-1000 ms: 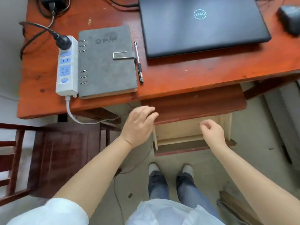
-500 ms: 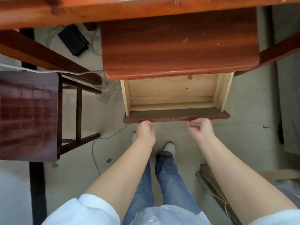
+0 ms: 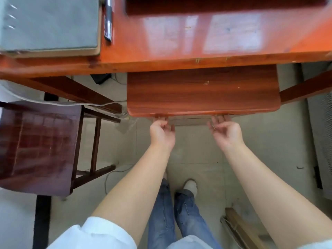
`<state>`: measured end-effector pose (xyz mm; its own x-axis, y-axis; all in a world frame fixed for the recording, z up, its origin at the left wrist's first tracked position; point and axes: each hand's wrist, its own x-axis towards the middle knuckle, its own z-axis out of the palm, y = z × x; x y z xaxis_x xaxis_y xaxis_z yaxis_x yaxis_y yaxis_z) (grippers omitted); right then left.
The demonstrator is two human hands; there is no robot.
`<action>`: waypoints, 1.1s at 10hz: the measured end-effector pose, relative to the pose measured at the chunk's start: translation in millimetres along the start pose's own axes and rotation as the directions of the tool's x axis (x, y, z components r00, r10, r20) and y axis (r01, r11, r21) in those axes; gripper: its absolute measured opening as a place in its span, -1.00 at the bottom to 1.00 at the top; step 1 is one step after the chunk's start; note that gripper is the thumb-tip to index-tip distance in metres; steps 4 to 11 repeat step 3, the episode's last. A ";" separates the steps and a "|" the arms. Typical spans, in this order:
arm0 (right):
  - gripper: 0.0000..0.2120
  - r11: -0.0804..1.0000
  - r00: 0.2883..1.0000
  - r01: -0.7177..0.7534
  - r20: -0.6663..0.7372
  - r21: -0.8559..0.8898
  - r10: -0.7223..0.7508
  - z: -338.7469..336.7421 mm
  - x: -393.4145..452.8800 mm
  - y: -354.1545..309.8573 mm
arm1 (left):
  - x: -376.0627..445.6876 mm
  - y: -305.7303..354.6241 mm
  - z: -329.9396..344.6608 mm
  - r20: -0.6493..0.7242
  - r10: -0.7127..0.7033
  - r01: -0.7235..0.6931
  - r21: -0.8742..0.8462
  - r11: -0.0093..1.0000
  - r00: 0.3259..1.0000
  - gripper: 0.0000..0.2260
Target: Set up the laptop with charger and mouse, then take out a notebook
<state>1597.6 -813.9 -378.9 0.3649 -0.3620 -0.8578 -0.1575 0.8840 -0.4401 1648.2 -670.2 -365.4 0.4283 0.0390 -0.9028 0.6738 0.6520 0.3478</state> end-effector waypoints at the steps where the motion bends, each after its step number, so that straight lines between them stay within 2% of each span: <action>1: -0.43 1.000 0.998 -0.009 0.054 -0.025 0.010 -1.5 9.1 -2.0 | 9.8 5.8 -2.7 -0.024 0.016 -0.014 0.097 0.995 1.000 -0.65; 2: -0.45 0.997 0.995 0.008 0.100 -0.078 0.000 -4.2 5.8 -4.4 | 0.2 9.9 -6.1 0.006 0.050 -0.049 0.343 0.938 0.999 -0.75; 3: -0.60 0.904 0.999 -0.013 0.026 -0.426 0.027 -3.9 -11.9 -14.3 | -17.0 21.2 -15.4 -0.031 0.299 -0.220 0.609 0.762 0.954 -0.68; 11: -0.60 0.904 0.999 -0.013 0.026 -0.426 0.027 -3.9 -11.9 -14.3 | -17.0 21.2 -15.4 -0.031 0.299 -0.220 0.609 0.762 0.954 -0.68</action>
